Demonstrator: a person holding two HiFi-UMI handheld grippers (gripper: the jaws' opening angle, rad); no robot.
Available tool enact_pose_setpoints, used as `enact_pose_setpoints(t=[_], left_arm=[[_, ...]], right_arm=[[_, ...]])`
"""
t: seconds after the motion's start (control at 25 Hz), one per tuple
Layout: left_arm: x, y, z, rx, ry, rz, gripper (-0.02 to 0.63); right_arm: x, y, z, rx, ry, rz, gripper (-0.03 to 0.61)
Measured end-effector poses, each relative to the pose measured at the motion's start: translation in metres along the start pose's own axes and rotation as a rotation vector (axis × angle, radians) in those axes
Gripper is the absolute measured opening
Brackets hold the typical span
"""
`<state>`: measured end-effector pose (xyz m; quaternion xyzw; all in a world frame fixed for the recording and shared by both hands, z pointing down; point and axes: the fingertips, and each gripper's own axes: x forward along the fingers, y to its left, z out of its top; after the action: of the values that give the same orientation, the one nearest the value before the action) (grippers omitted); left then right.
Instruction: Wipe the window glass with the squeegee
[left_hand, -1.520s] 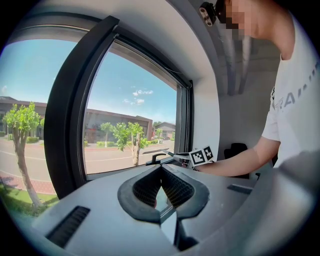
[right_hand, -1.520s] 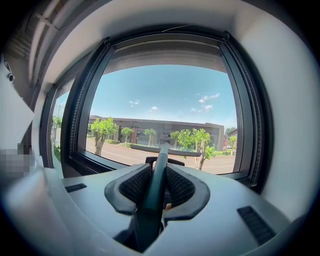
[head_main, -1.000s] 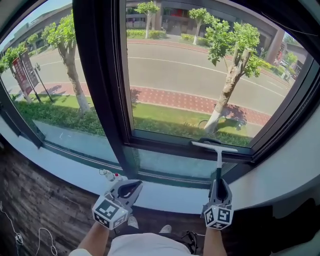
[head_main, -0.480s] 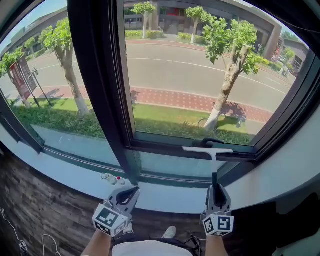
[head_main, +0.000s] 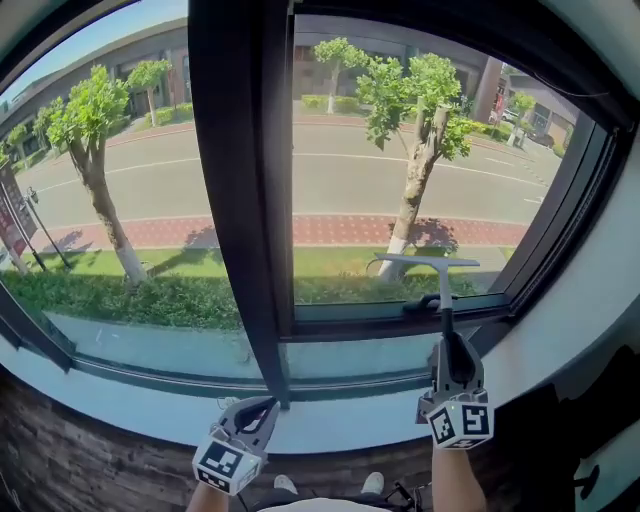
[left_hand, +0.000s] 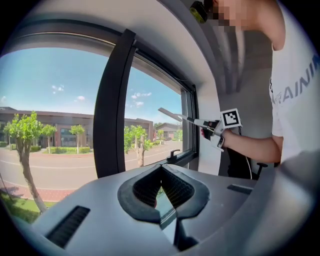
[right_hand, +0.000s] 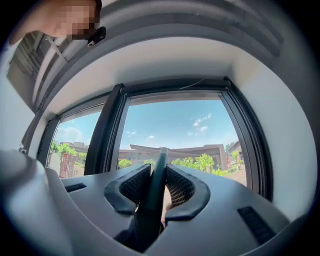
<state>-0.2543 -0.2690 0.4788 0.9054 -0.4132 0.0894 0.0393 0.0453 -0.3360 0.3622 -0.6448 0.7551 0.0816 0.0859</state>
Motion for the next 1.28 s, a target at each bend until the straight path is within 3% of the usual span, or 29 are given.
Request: enact_pose_setpoints(t=[0.28,0.48,0.96,1.28], left_arm=[[-0.020,0.015,0.015,0.006,-0.028,-0.025,0.017],[-0.004,-0.001,0.021,-0.006,-0.050,-0.075,0.017],[0.009,-0.015,0.028,0.012,-0.043,-0.097,0.017],[0.010,-0.016,0.037,0.001,-0.065,-0.093,0.017]], right_arm=[[0.103,0.013,0.161,-0.083,-0.231,-0.004,0.100],[0.151,0.018,0.230,-0.181,-0.283,-0.044,0.100],[0.199,0.026,0.295,-0.177,-0.314,-0.064,0.100],[0.201,0.024,0.290,-0.210,-0.320,-0.080,0.100]])
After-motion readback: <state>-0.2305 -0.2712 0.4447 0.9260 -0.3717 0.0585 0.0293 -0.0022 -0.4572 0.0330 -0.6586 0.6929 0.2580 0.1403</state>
